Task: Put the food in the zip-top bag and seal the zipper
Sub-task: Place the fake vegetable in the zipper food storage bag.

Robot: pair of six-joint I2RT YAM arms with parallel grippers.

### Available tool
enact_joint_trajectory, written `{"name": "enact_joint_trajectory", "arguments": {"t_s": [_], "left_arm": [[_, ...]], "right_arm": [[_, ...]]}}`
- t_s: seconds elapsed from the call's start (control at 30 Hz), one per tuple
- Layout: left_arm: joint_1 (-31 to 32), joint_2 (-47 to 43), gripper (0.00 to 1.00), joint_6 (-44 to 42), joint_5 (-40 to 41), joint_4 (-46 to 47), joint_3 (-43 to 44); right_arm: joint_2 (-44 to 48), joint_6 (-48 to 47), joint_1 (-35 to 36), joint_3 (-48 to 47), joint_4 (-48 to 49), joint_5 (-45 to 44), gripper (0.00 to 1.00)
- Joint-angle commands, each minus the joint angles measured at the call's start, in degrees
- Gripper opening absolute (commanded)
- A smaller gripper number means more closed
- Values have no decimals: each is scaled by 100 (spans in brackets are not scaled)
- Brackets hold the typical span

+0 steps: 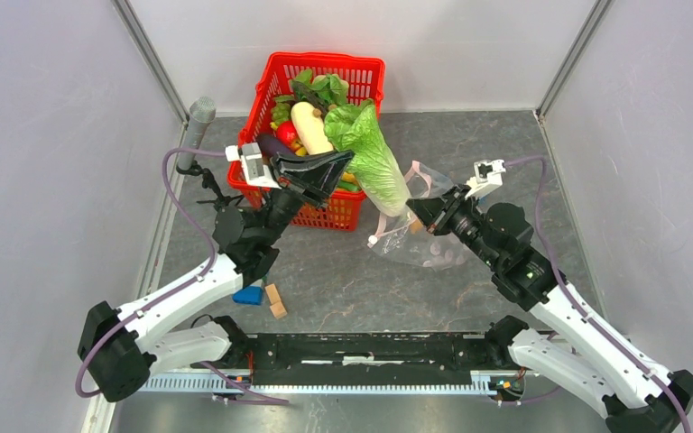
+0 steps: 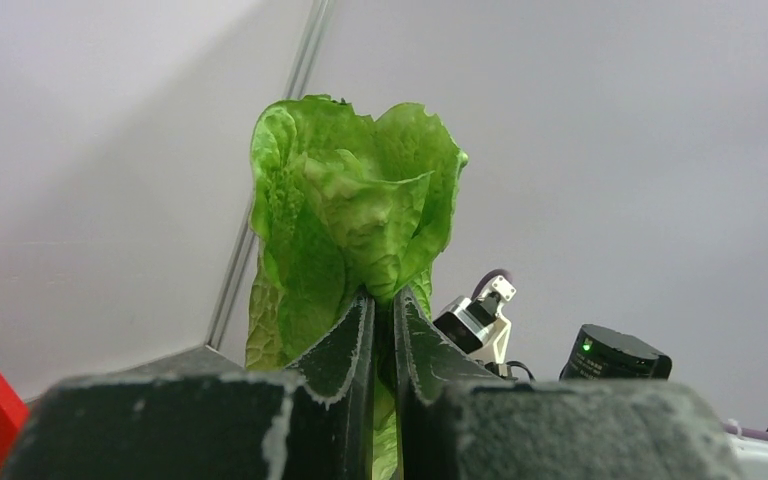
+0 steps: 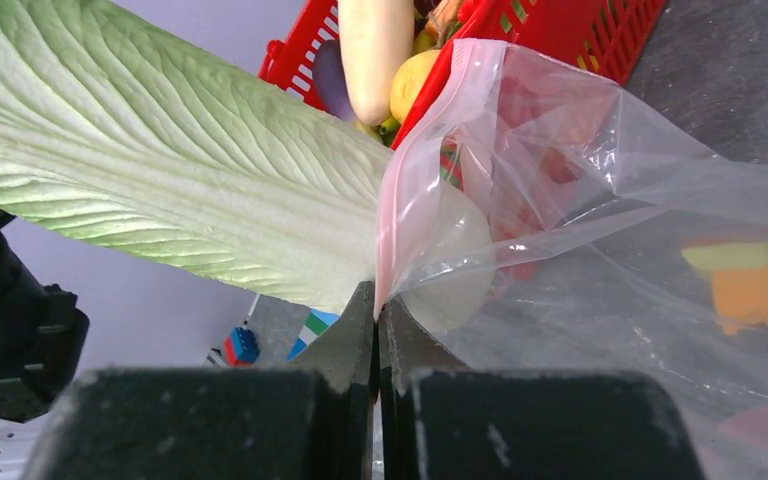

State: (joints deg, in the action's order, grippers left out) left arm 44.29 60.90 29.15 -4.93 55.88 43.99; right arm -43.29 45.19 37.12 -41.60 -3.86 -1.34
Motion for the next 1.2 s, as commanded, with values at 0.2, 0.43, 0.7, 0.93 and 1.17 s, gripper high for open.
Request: {"name": "enact_joint_trajectory", "arguments": {"t_s": [0.2, 0.43, 0.7, 0.93, 1.17], "left_arm": [[37, -98, 2, 647, 22, 848, -364], [56, -32, 2, 496, 88, 806, -526], [106, -560, 2, -92, 337, -74, -188], [106, -626, 2, 904, 189, 275, -202], [98, -506, 2, 2064, 631, 1300, -899]], "right_arm": [[420, 115, -170, 157, 801, 469, 0], [326, -570, -201, -269, 614, 1162, 0], [355, -1052, -220, -201, 256, 1038, 0], [533, -758, -241, 484, 1146, 858, 0], [850, -457, -249, 1159, 2284, 1032, 0]]}}
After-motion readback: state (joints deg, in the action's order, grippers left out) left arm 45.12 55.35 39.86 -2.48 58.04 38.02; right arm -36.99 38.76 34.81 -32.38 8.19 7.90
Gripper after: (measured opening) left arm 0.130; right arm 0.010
